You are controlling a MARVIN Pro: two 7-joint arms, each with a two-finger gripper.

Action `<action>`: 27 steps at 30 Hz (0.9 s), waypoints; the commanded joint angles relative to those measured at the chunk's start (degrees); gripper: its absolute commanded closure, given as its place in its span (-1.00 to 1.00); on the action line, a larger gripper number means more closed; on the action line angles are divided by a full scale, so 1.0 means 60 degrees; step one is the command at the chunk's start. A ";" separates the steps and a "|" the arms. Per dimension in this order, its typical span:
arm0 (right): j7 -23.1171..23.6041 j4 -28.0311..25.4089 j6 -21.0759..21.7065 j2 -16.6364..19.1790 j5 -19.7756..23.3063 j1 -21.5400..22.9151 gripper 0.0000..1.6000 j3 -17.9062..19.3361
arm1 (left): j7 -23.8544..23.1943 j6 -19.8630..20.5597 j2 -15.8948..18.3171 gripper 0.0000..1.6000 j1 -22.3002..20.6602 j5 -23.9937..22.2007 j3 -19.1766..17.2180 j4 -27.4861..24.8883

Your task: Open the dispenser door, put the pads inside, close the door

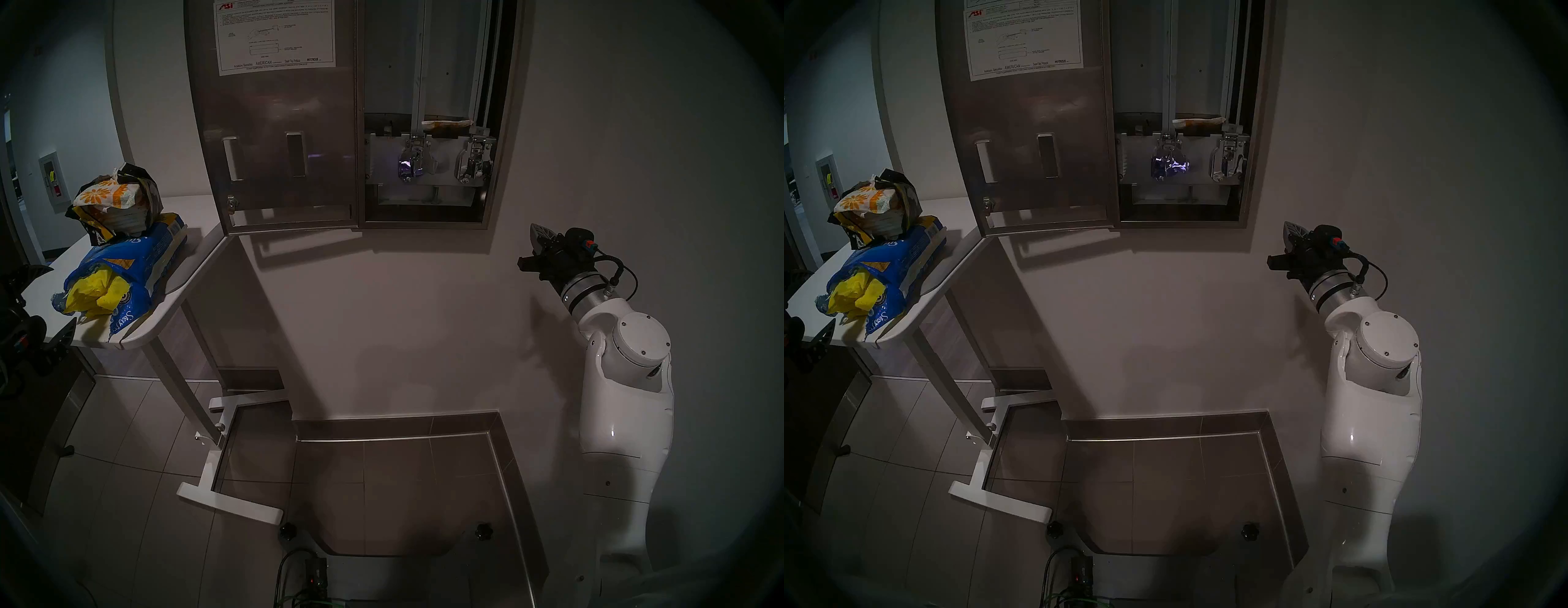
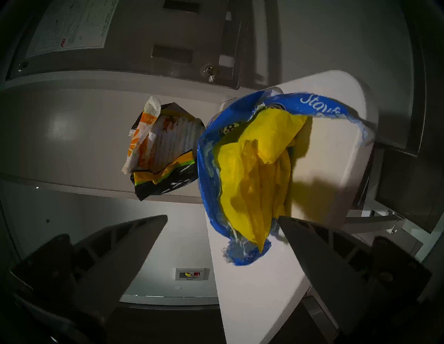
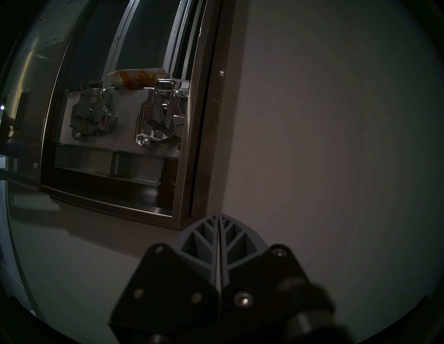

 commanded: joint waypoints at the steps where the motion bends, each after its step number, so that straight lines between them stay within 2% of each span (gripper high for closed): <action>1: -0.0001 -0.0330 -0.0055 0.0057 0.0033 0.0214 0.69 0.0013 | 0.0343 0.0332 0.0270 -1.00 -0.0411 0.0210 0.0222 -0.0275; 4: -0.0010 -0.0329 -0.0055 0.0066 0.0042 0.0210 0.69 0.0007 | 0.0444 0.0610 0.0401 -1.00 -0.0600 0.0407 0.0443 -0.0279; 16: -0.0037 -0.0332 -0.0051 0.0094 0.0068 0.0200 0.69 -0.0012 | 0.0572 0.1027 0.0675 -1.00 -0.0921 0.0776 0.0725 -0.0103; 27: -0.0062 -0.0336 -0.0047 0.0119 0.0093 0.0190 0.69 -0.0029 | 0.0408 0.1086 0.0561 -1.00 -0.0846 0.0822 0.0799 -0.0125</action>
